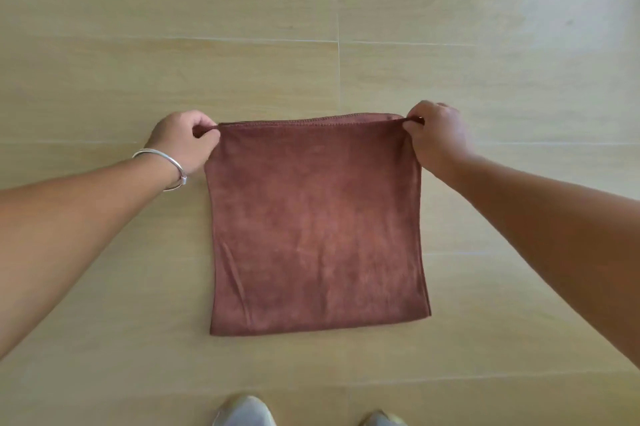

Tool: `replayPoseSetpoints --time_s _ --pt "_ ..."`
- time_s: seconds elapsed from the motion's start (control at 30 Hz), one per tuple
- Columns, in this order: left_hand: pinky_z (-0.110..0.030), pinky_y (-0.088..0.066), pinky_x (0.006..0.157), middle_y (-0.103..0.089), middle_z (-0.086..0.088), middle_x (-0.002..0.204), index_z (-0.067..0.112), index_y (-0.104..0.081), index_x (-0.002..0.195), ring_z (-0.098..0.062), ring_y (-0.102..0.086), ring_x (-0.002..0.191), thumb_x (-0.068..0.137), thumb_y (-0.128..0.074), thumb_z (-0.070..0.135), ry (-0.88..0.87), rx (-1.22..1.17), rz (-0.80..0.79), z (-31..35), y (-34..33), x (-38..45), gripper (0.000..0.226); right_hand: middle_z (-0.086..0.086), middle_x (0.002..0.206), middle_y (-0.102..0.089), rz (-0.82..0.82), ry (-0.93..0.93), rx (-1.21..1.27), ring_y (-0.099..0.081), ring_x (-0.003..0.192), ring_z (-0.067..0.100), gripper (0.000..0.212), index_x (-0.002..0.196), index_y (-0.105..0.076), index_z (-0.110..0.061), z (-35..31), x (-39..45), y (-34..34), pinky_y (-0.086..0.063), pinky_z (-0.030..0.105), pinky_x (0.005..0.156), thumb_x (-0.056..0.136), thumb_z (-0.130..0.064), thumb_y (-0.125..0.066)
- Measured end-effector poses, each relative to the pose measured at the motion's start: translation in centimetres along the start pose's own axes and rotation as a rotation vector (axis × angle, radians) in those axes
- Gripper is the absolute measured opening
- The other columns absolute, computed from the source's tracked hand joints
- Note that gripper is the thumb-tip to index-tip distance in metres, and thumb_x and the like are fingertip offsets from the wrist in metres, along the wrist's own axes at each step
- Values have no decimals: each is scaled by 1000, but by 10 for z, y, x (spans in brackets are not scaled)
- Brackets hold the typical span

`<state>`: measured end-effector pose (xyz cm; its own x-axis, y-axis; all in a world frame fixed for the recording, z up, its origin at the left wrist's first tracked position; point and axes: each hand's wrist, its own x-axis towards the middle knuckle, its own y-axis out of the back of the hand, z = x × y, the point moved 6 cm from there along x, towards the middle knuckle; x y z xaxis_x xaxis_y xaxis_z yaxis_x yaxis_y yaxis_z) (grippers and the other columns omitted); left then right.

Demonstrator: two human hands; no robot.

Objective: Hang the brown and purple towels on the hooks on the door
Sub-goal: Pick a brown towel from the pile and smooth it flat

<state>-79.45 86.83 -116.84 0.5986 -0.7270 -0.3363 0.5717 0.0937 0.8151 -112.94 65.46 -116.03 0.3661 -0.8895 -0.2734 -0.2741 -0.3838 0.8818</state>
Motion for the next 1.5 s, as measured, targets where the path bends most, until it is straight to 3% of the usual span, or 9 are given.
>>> replayPoseSetpoints --time_s 0.23,0.37,0.47,0.6,0.87,1.0,1.2,1.37,1.5 --pt "-37 -44 74 -59 -8 103 21 -61 94 -32 -55 96 86 -57 23 -145 183 233 -4 -48 72 9 4 108 -55 99 52 -191 -56 98 30 18 109 -60 -24 17 79 -48 -46 38 81 91 -26 -56" --pt "-49 -44 91 -52 -17 122 12 -54 124 -38 -48 112 84 -61 23 -245 228 307 13 -36 56 42 5 134 -45 219 216 -206 -44 120 27 43 130 -47 -24 -6 46 -41 -36 41 103 88 -23 -58" --pt "-53 -34 106 -41 -17 143 16 -41 141 -35 -40 130 85 -53 40 -471 347 161 28 -64 -8 62 4 151 -33 27 438 -294 -31 137 25 54 143 -35 -26 -20 -17 -64 -25 46 116 93 -39 -51" --pt "-55 -17 114 -19 -7 158 32 -20 151 -25 -17 146 84 -30 70 -549 538 -81 -4 -130 -82 77 6 160 -19 -172 538 -457 -13 148 25 70 151 -27 -27 4 -79 -112 -16 51 118 92 -64 -31" --pt "-50 -2 118 -4 -4 161 39 -8 150 -21 -2 147 80 -11 77 -502 714 -70 10 -105 27 80 5 162 -5 -108 477 -561 -1 149 23 72 154 -12 -28 -29 6 -104 -5 48 120 93 -64 -21" --pt "-52 -14 116 -17 -7 159 34 -21 150 -22 -14 146 84 -23 71 -681 641 -50 24 -101 -1 75 8 161 -14 -127 715 -516 -9 148 24 71 152 -23 -26 -39 -27 -108 -11 48 120 92 -63 -32" --pt "-57 -23 111 -27 -13 155 26 -37 146 -29 -25 143 85 -43 69 -1011 661 -106 -46 -114 -91 76 11 158 -23 -138 1019 -486 -17 147 29 76 148 -36 -23 22 -98 -124 -19 57 115 87 -66 -47" --pt "-50 -31 108 -40 -10 148 21 -48 139 -27 -39 136 92 -45 41 -1025 595 -93 -72 -99 -98 51 10 153 -36 -79 1085 -518 -31 142 33 61 142 -48 -23 35 -103 -122 -28 63 109 91 -58 -49" --pt "-46 -37 104 -48 -8 143 18 -60 130 -26 -48 130 101 -23 37 -887 553 -45 -58 -97 -102 50 9 143 -50 -4 987 -558 -45 134 32 41 132 -59 -22 26 -107 -110 -37 61 103 95 -36 -50"
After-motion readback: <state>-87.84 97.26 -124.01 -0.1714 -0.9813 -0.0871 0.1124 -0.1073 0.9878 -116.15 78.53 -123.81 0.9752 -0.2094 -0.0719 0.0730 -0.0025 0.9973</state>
